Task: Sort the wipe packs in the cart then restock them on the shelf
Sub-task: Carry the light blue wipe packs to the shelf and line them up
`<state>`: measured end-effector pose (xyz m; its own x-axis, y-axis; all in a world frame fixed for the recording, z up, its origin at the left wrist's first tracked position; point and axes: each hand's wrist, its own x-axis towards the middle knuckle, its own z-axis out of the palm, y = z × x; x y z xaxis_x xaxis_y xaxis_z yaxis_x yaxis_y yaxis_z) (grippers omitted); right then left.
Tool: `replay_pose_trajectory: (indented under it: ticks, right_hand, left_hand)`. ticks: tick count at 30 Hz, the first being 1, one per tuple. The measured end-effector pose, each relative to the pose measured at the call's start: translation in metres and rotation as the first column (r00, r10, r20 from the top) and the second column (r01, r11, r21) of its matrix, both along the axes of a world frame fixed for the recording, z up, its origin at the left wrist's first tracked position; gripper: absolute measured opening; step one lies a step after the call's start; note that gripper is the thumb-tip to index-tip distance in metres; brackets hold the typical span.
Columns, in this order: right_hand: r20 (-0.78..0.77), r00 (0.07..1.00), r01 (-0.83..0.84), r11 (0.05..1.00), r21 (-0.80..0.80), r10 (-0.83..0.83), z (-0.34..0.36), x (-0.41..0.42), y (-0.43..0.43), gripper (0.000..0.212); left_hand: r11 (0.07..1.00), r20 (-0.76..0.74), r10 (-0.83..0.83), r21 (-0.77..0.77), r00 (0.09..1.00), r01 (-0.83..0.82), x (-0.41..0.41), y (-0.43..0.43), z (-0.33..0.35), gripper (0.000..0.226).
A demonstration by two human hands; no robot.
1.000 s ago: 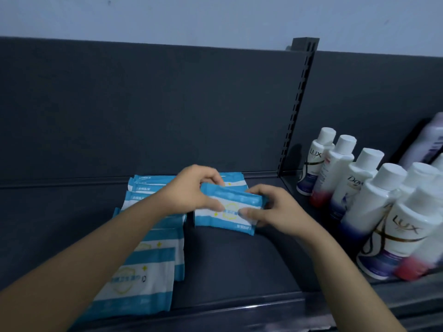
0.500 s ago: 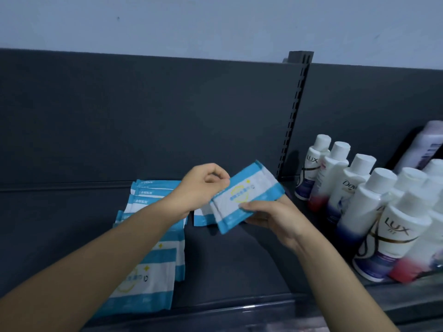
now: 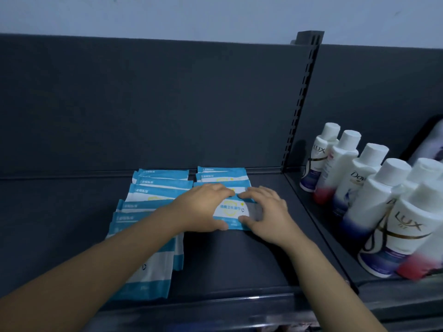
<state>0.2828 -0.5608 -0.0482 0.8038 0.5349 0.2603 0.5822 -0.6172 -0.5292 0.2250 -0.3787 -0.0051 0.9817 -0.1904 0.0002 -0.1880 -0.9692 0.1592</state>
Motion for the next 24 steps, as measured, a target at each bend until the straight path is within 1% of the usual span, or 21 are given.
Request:
replay_pose_trajectory:
  ticks: [1, 3, 7, 10, 14, 16, 18, 21, 22, 23, 24]
  right_hand:
    - [0.006, 1.0, -0.019, 0.999, 0.039, 0.019, -0.002, 0.002, -0.001, 0.048]
    - [0.016, 0.998, -0.055, 0.995, 0.086, 0.054, -0.006, 0.005, -0.003, 0.048]
    - [0.034, 0.996, -0.082, 0.993, 0.085, 0.08, -0.012, 0.008, -0.004, 0.053]
    - [0.033, 0.995, -0.094, 0.994, 0.048, 0.092, -0.01, 0.01, -0.005, 0.055]
    - [0.035, 0.997, -0.075, 0.997, -0.02, 0.075, -0.004, 0.006, -0.006, 0.06]
    - [0.052, 0.998, -0.031, 0.999, -0.035, 0.032, 0.006, 0.002, -0.001, 0.061]
    - [0.115, 0.993, 0.033, 0.996, -0.083, -0.024, 0.022, -0.006, 0.005, 0.06]
    - [0.226, 0.963, 0.194, 0.963, -0.188, -0.15, 0.049, -0.038, 0.007, 0.06]
    - [0.283, 0.939, 0.256, 0.948, -0.19, -0.197, 0.056, -0.057, 0.005, 0.059]
    - [0.372, 0.896, 0.324, 0.929, -0.18, -0.241, 0.061, -0.078, 0.002, 0.057]
    - [0.471, 0.832, 0.403, 0.903, -0.148, -0.294, 0.063, -0.101, -0.003, 0.054]
  left_hand:
    - [1.0, -0.011, 0.009, 0.024, 1.0, -0.009, -0.002, -0.001, -0.002, 0.071]
    - [0.999, 0.0, 0.046, -0.006, 0.999, -0.046, -0.004, -0.003, -0.005, 0.073]
    - [0.993, 0.037, 0.101, -0.065, 0.994, -0.099, -0.003, -0.004, -0.008, 0.075]
    - [0.989, 0.033, 0.117, -0.097, 0.993, -0.113, -0.003, -0.004, -0.011, 0.076]
    - [0.992, 0.063, 0.108, -0.078, 0.992, -0.103, -0.008, -0.004, -0.013, 0.074]
    - [0.994, 0.088, 0.107, -0.03, 0.99, -0.105, -0.01, -0.003, -0.012, 0.073]
    - [0.994, 0.103, 0.098, 0.039, 0.99, -0.103, -0.016, -0.003, -0.009, 0.073]
    - [0.993, 0.156, 0.053, 0.099, 0.986, -0.069, -0.032, -0.003, -0.002, 0.072]
    - [0.993, 0.191, 0.027, 0.107, 0.981, -0.048, -0.04, -0.004, 0.002, 0.07]
    - [0.992, 0.224, -0.005, 0.123, 0.975, -0.023, -0.05, -0.006, 0.007, 0.068]
    - [0.99, 0.259, -0.049, 0.142, 0.965, 0.012, -0.06, -0.01, 0.012, 0.065]
